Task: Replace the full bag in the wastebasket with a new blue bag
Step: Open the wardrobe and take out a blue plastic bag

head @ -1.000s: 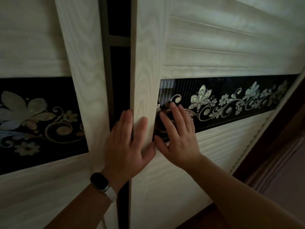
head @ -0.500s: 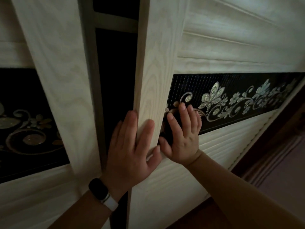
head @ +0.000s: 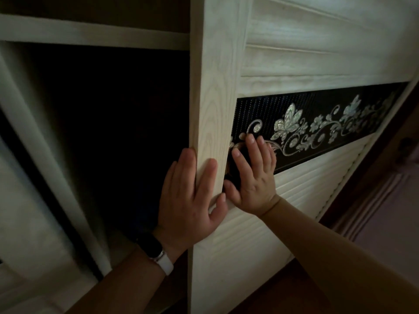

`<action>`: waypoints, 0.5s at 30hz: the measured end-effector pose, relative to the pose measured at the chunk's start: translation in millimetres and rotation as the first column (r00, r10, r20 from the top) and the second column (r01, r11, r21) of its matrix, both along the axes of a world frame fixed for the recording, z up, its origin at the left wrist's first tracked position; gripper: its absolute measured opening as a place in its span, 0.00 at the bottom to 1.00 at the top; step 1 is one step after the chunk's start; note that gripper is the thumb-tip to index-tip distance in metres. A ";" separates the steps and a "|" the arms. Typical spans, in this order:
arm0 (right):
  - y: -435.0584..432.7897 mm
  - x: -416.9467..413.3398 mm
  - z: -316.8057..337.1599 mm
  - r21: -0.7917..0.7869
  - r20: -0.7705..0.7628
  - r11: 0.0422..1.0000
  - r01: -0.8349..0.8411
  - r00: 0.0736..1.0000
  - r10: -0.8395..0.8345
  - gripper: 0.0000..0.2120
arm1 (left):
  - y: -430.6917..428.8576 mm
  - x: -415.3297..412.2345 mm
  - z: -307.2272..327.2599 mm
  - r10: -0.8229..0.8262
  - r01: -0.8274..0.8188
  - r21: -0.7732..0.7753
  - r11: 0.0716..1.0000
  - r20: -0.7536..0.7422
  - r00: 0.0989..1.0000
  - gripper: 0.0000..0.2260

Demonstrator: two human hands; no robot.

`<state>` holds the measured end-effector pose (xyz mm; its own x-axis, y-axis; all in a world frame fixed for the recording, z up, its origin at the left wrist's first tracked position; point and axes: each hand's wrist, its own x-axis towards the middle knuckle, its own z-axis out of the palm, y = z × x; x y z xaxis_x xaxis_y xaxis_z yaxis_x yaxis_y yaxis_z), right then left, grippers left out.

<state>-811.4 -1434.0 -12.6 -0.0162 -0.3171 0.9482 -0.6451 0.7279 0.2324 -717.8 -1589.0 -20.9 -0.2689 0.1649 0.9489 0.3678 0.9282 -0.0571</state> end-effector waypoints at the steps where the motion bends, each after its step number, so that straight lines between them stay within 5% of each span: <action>1: 8.3 -6.1 0.1 0.002 0.001 1.000 0.004 1.000 -0.004 0.32 | 7.5 -6.1 0.3 -0.005 0.006 -0.003 1.000 0.008 1.000 0.34; 15: 122.7 -91.4 2.4 0.039 0.006 0.998 0.041 0.999 -0.042 0.30 | 117.9 -91.7 3.3 -0.028 0.028 0.000 1.000 0.050 0.998 0.34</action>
